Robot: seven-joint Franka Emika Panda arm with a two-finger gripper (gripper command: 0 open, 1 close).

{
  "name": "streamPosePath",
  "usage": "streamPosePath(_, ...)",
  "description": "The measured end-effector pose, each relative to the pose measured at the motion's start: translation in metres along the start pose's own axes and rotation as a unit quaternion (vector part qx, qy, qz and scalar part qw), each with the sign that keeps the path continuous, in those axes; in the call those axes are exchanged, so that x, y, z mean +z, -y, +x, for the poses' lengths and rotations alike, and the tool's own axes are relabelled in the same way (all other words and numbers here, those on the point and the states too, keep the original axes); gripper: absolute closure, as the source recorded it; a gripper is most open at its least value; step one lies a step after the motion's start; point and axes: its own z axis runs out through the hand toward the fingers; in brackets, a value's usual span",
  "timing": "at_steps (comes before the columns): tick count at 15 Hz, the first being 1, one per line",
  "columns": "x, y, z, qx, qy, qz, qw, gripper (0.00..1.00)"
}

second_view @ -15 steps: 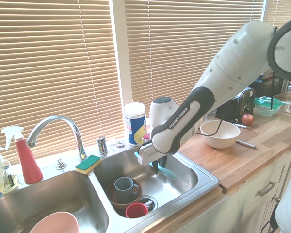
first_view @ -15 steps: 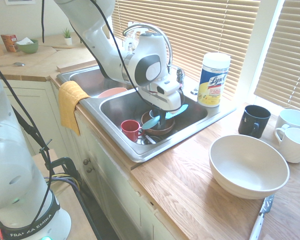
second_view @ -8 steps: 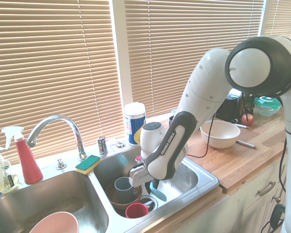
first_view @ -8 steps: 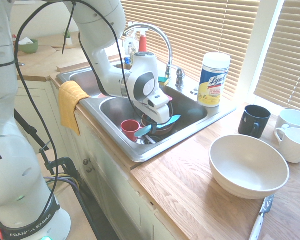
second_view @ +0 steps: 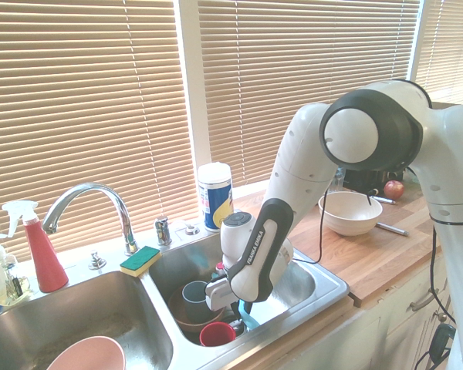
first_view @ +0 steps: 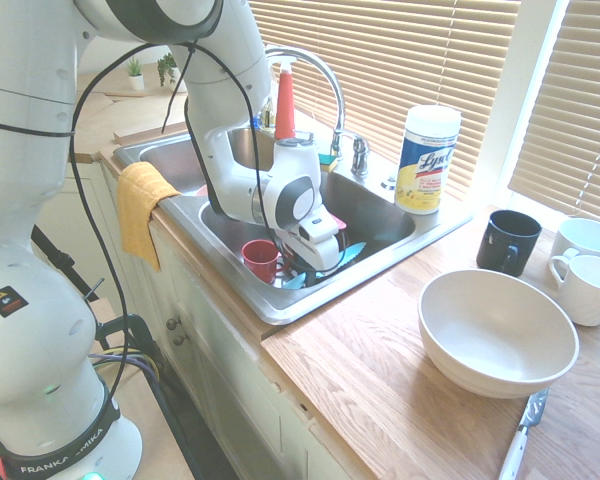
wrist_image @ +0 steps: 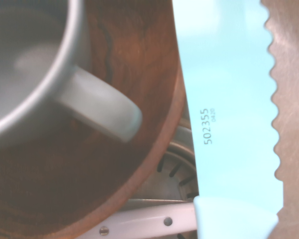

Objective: Put the knife into the sink

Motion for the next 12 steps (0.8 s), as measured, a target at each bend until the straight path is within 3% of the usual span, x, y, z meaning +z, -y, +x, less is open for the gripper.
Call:
streamPosePath(9, -0.007, 0.004, 0.001, 0.006, -0.005, 0.01, 1.0, 0.0)
streamPosePath(12, -0.053, 0.014, 0.012, 0.011, -0.018, 0.036, 0.999, 0.0)
